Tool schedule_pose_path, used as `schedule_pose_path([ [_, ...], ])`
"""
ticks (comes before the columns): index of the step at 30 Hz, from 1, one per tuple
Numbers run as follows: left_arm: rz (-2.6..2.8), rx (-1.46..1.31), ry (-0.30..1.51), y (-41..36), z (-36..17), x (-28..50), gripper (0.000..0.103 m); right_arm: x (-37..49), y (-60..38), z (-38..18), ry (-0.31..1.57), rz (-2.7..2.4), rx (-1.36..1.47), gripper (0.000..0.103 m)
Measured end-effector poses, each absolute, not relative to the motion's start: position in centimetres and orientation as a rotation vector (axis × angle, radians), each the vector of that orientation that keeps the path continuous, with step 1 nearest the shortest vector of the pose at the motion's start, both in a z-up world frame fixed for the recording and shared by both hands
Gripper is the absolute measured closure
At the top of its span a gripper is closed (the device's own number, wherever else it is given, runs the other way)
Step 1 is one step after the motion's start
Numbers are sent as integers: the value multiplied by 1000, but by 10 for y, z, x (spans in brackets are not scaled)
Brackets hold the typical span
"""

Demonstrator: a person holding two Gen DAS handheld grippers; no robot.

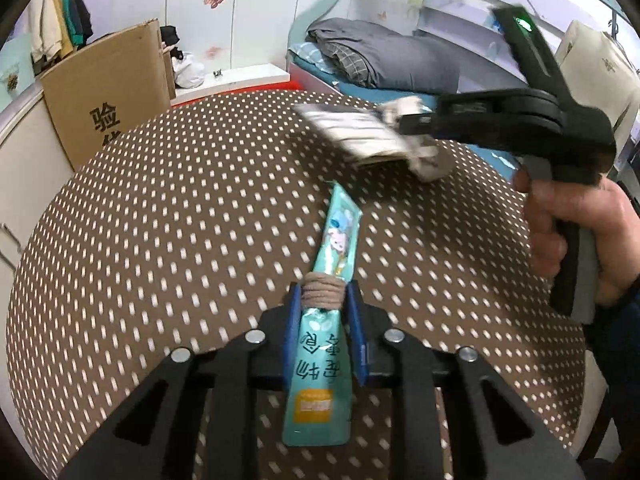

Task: Collect trash
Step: 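Carry the teal snack tube and newspaper bundle over to the bin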

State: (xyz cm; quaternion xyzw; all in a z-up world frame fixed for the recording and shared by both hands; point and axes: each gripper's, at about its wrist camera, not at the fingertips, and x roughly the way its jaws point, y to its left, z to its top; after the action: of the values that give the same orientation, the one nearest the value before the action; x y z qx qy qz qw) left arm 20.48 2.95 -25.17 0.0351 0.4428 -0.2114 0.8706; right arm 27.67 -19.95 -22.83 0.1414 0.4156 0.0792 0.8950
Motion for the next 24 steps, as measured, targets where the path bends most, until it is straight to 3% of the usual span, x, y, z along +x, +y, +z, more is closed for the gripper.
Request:
schedule_pose_path([
  [12,-386,-27,920,15,-238,168,81,183,-256,-208,782,182,347,82],
  [24,-413,-53,825,-44,-186,175,81,137,-319,-157,621,125,371,82],
])
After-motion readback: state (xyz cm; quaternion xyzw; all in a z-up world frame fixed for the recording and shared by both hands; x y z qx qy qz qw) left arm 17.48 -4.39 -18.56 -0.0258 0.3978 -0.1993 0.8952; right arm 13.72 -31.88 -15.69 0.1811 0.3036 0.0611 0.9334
